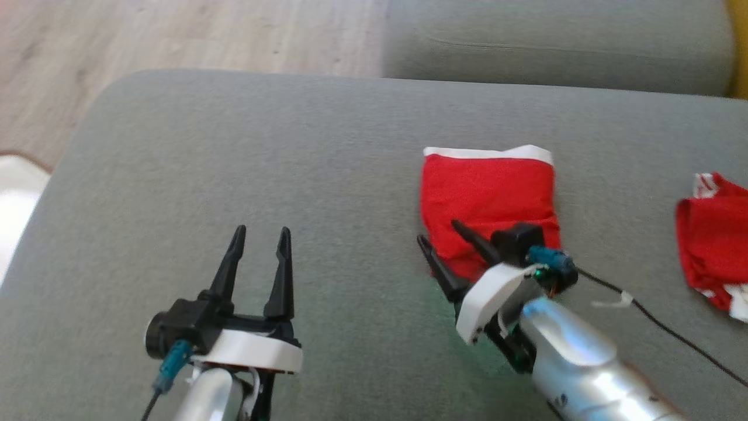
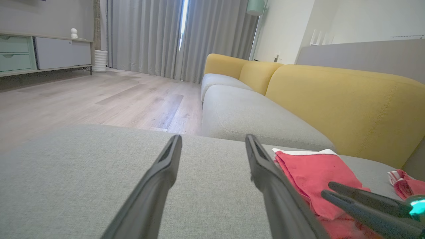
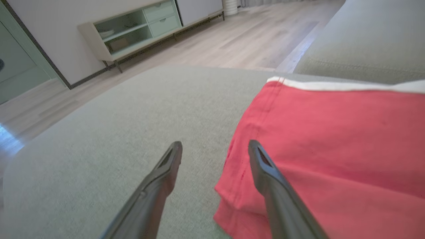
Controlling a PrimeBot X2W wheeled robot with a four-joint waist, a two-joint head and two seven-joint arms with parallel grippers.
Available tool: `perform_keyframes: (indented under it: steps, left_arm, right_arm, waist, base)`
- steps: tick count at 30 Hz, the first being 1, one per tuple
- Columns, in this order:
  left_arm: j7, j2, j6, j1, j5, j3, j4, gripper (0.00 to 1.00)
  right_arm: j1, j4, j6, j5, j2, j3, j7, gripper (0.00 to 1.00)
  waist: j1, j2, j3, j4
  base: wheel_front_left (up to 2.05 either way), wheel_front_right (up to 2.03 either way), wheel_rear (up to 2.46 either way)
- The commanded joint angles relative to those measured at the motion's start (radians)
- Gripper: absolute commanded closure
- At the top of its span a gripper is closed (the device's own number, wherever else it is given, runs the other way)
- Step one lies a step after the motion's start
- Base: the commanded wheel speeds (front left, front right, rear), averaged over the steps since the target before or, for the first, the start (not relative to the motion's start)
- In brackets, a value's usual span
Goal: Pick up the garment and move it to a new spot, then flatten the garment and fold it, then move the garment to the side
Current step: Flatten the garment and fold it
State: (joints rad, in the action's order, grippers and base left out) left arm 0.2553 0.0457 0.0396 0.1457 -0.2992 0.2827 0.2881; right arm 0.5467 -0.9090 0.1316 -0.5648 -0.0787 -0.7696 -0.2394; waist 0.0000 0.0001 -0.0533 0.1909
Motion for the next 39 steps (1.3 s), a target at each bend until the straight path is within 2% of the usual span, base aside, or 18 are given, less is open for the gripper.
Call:
perform_keyframes:
  steps: [1, 4, 8, 10, 11, 12, 13, 15, 20, 26, 31, 38, 39]
  left_arm:
    - [0.006, 0.004, -0.003, 0.036, 0.002, -0.046, -0.039, 0.0]
    - [0.006, 0.004, -0.001, 0.045, 0.008, -0.068, -0.052, 0.0]
    - [0.006, 0.004, 0.003, 0.06, 0.01, -0.096, -0.077, 0.0]
    - [0.006, 0.004, 0.006, 0.066, 0.012, -0.104, -0.089, 0.0]
    - [0.006, 0.004, 0.006, 0.066, 0.012, -0.104, -0.089, 0.0]
    - [0.006, 0.004, 0.008, 0.069, 0.012, -0.107, -0.095, 0.0]
    - [0.006, 0.004, 0.008, 0.069, 0.014, -0.113, -0.099, 0.0]
    - [0.006, 0.004, 0.009, 0.068, 0.014, -0.117, -0.103, 0.0]
    - [0.006, 0.004, 0.01, 0.046, 0.009, -0.119, -0.112, 0.0]
    - [0.006, 0.004, 0.014, 0.014, 0.014, -0.145, -0.121, 0.0]
    - [0.006, 0.004, 0.016, -0.006, 0.014, -0.157, -0.127, 0.0]
    - [0.006, 0.004, 0.02, -0.005, 0.014, -0.132, -0.124, 0.0]
    - [0.006, 0.004, 0.021, -0.001, 0.014, -0.125, -0.124, 0.0]
  right_arm:
    - [0.06, 0.044, -0.001, 0.003, -0.002, 0.004, -0.019, 0.0]
    - [0.089, 0.092, -0.001, 0.026, -0.036, 0.078, -0.021, 0.0]
    - [0.077, 0.188, -0.001, 0.124, -0.086, 0.236, -0.022, 0.0]
    - [0.049, 0.242, -0.001, 0.171, -0.095, 0.325, -0.022, 0.0]
    - [0.049, 0.242, -0.001, 0.171, -0.095, 0.325, -0.022, 0.0]
    - [0.031, 0.27, -0.001, 0.196, -0.097, 0.371, -0.022, 0.0]
    - [-0.008, 0.32, -0.001, 0.254, -0.097, 0.458, -0.022, 0.0]
    - [-0.053, 0.363, -0.001, 0.304, -0.083, 0.541, -0.022, 0.0]
    - [-0.178, 0.463, -0.001, 0.416, -0.026, 0.678, -0.022, 0.0]
    - [-0.305, 0.552, -0.001, 0.429, 0.023, 0.746, -0.022, 0.0]
    - [-0.357, 0.583, -0.001, 0.415, 0.028, 0.736, -0.022, 0.0]
    - [-0.349, 0.586, -0.001, 0.414, 0.028, 0.711, -0.022, 0.0]
    - [-0.343, 0.584, -0.001, 0.416, 0.028, 0.708, -0.022, 0.17]
  waist:
    - [0.0, -0.0001, 0.003, -0.043]
    - [0.0, -0.0001, 0.004, -0.084]
    - [0.0, -0.0001, 0.002, -0.13]
    - [0.0, -0.0001, 0.0, -0.15]
    - [0.0, -0.0001, 0.0, -0.15]
    - [0.0, -0.0001, 0.0, -0.158]
    - [0.0, -0.0001, 0.0, -0.173]
    - [0.0, -0.0001, 0.002, -0.185]
    - [0.0, -0.0001, 0.004, -0.205]
    - [0.0, -0.0001, 0.004, -0.221]
    - [0.0, -0.0001, 0.011, -0.225]
    - [0.0, -0.0001, -0.003, -0.208]
    - [0.0, -0.0001, -0.012, -0.202]
  base:
    - [0.0, 0.0, 0.0]
    - [0.0, 0.0, 0.0]
    - [0.0, 0.0, 0.0]
    - [0.0, 0.0, 0.0]
    - [0.0, 0.0, 0.0]
    - [0.0, 0.0, 0.0]
    - [0.0, 0.0, 0.0]
    - [0.0, 0.0, 0.0]
    - [0.0, 0.0, 0.0]
    - [0.0, 0.0, 0.0]
    - [0.0, 0.0, 0.0]
    - [0.0, 0.0, 0.0]
    - [0.0, 0.0, 0.0]
